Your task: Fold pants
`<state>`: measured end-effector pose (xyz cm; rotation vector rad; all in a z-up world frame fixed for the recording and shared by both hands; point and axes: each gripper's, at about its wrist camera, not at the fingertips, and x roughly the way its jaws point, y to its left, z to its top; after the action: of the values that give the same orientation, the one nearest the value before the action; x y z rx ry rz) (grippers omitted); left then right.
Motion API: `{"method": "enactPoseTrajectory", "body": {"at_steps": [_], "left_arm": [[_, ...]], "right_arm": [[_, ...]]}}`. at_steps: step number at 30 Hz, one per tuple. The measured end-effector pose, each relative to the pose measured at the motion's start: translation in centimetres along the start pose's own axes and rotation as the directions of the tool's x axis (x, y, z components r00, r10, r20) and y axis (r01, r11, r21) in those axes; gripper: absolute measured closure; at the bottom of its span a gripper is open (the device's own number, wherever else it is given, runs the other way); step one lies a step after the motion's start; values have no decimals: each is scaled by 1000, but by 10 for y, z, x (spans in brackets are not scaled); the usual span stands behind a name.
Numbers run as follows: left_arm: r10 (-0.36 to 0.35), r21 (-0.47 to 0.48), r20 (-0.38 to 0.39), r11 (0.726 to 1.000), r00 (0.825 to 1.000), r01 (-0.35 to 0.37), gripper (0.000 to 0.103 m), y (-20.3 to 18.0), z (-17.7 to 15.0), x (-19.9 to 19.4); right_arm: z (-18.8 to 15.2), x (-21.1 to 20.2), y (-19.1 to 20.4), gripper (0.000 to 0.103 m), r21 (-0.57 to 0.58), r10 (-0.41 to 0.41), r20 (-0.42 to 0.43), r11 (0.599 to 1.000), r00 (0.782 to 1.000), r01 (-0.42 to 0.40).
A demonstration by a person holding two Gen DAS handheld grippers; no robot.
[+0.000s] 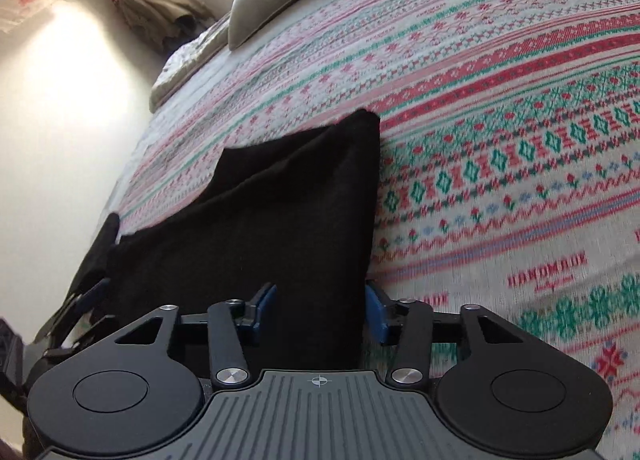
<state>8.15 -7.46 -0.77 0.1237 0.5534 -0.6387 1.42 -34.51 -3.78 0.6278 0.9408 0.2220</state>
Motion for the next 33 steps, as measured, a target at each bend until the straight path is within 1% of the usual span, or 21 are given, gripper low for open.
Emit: {"method": "enactPoseTrajectory", "body": {"at_steps": [2, 4, 7, 9, 12, 15, 17, 19, 20, 23, 24, 25, 28, 30, 33], "left_arm": [[-53, -25, -21, 998, 998, 53, 13, -5, -1, 11], [-112, -61, -39, 992, 993, 110, 13, -7, 1, 21], [-189, -155, -43, 971, 981, 180, 13, -1, 7, 32], [-230, -237, -32, 947, 973, 216, 13, 10, 9, 36], [-279, -357, -6, 898, 960, 258, 14, 33, 10, 38], [-309, -461, 22, 841, 951, 284, 15, 59, 7, 39], [-314, -517, 27, 808, 949, 282, 18, 77, 3, 40], [-313, -563, 6, 784, 950, 262, 27, 93, -3, 41], [-309, -592, 1, 767, 951, 250, 29, 101, -6, 40], [-322, -674, 10, 698, 947, 244, 32, 123, -15, 39], [-322, -692, 17, 680, 947, 243, 33, 129, -18, 37], [-322, -702, 22, 669, 947, 244, 33, 133, -20, 36], [-344, -716, 22, 650, 939, 255, 34, 142, -22, 33], [-348, -713, 12, 654, 938, 252, 34, 141, -23, 30], [-358, -707, -4, 661, 934, 250, 34, 137, -20, 35]], "right_arm": [[-5, -3, 0, 88, -20, -18, -6, 1000, 1000, 18], [-7, -7, 2, 95, -30, -23, 17, 999, 1000, 23], [-3, -15, 19, 96, -47, 4, 59, 999, 998, -2], [1, -16, 37, 96, -75, 20, 70, 997, 997, -15], [6, -8, 70, 96, -142, 32, 63, 990, 998, -23], [11, 12, 105, 96, -207, 42, 32, 978, 999, -34], [12, 30, 128, 96, -251, 39, 8, 967, 999, -35], [10, 51, 147, 96, -284, 37, -22, 958, 999, -42], [9, 61, 155, 96, -298, 38, -37, 953, 999, -47], [4, 89, 176, 96, -328, 29, -83, 943, 996, -55], [2, 98, 181, 96, -336, 27, -100, 940, 995, -59], [0, 105, 185, 96, -339, 29, -119, 938, 992, -68], [-5, 122, 198, 96, -361, 24, -154, 929, 988, -78], [-9, 128, 203, 96, -376, 18, -159, 923, 987, -78], [-9, 127, 199, 94, -364, 31, -166, 927, 986, -91]]}}
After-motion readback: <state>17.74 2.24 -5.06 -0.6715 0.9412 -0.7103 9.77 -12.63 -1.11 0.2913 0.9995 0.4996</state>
